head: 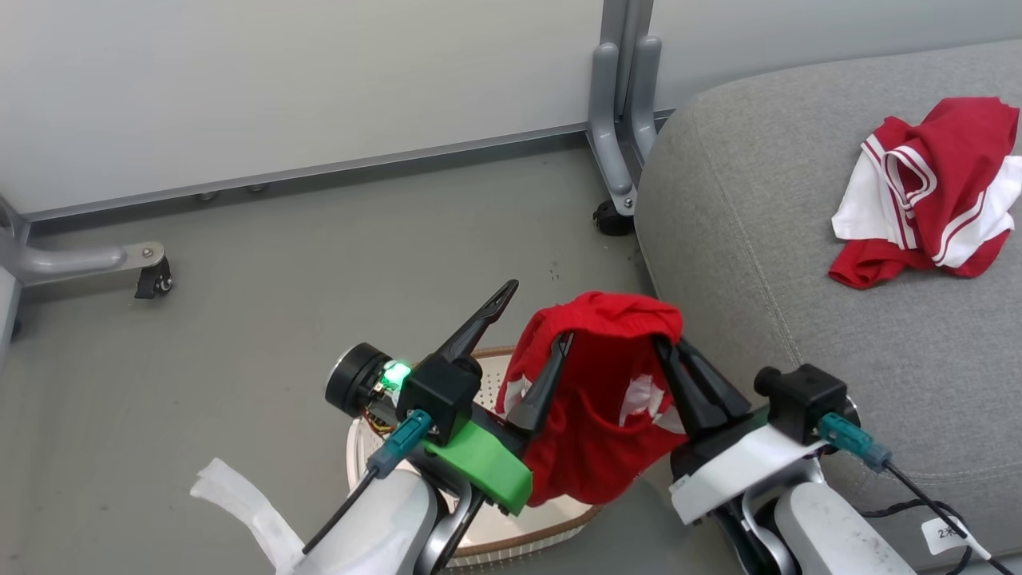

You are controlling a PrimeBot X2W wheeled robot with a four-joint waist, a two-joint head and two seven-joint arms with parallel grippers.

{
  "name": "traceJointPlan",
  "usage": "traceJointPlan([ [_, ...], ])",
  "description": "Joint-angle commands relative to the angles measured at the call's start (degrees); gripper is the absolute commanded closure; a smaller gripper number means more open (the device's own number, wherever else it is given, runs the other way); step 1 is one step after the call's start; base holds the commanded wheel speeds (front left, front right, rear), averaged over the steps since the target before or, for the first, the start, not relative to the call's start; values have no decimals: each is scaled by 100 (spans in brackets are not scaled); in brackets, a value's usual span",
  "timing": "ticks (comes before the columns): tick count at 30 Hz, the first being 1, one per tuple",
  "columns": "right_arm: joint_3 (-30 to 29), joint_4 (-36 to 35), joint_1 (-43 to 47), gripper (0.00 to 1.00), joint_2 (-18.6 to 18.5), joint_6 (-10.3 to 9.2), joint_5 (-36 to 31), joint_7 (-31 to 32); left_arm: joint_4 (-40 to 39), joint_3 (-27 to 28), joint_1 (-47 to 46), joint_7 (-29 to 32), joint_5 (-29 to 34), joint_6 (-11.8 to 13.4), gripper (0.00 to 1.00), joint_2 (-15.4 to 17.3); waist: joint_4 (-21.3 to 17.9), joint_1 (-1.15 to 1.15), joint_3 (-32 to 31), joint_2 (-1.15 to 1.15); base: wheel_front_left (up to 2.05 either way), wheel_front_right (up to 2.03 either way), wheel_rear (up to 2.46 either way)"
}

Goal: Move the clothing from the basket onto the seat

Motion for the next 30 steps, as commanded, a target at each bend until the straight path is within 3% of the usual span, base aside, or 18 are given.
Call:
traceJointPlan([
  [1, -86, -40, 0, 100, 7, -4, 6, -17, 5, -21, -27, 5, -18, 3, 0, 50, -15, 0, 5, 0, 0, 0, 0],
  [13, -859, -342, 145, 100, 76, -4, -63, -17, 47, -57, 155, 47, -116, 38, 0, 167, -498, 0, 170, 0, 0, 0, 0],
  [30, -1438, -1204, 608, 100, 396, -3, -316, -17, -77, -84, -27, 106, -67, 77, 0, 397, -2320, 0, 730, 0, 0, 0, 0],
])
